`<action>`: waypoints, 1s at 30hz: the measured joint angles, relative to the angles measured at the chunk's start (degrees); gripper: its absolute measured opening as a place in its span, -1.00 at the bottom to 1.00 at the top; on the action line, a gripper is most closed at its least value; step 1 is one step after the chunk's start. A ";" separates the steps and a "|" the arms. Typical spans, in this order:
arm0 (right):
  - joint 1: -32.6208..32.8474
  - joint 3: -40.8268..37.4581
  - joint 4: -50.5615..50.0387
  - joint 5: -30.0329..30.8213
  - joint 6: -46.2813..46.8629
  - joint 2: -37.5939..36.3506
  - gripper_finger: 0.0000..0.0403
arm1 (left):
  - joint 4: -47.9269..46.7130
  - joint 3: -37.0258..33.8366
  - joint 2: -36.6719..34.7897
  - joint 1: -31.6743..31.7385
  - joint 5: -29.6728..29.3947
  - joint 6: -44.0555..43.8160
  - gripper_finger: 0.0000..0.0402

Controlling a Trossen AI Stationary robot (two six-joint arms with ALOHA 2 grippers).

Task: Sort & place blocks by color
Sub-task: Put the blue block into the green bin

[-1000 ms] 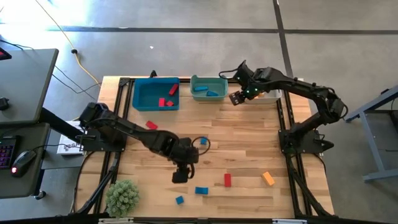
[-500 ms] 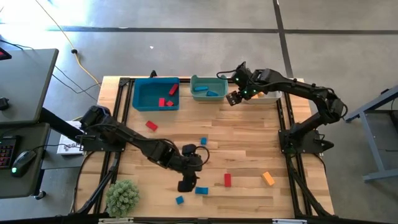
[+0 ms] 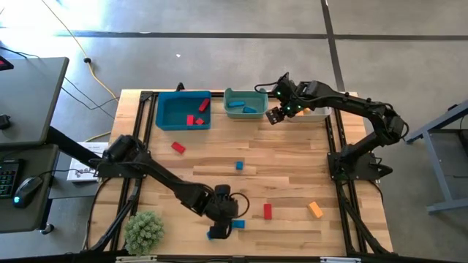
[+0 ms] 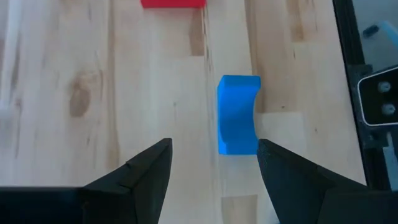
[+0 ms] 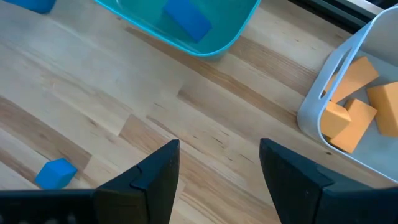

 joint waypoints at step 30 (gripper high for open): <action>0.00 -0.02 -0.02 0.33 0.46 0.02 0.04 | 5.99 -0.04 5.58 -2.55 -2.73 0.32 0.13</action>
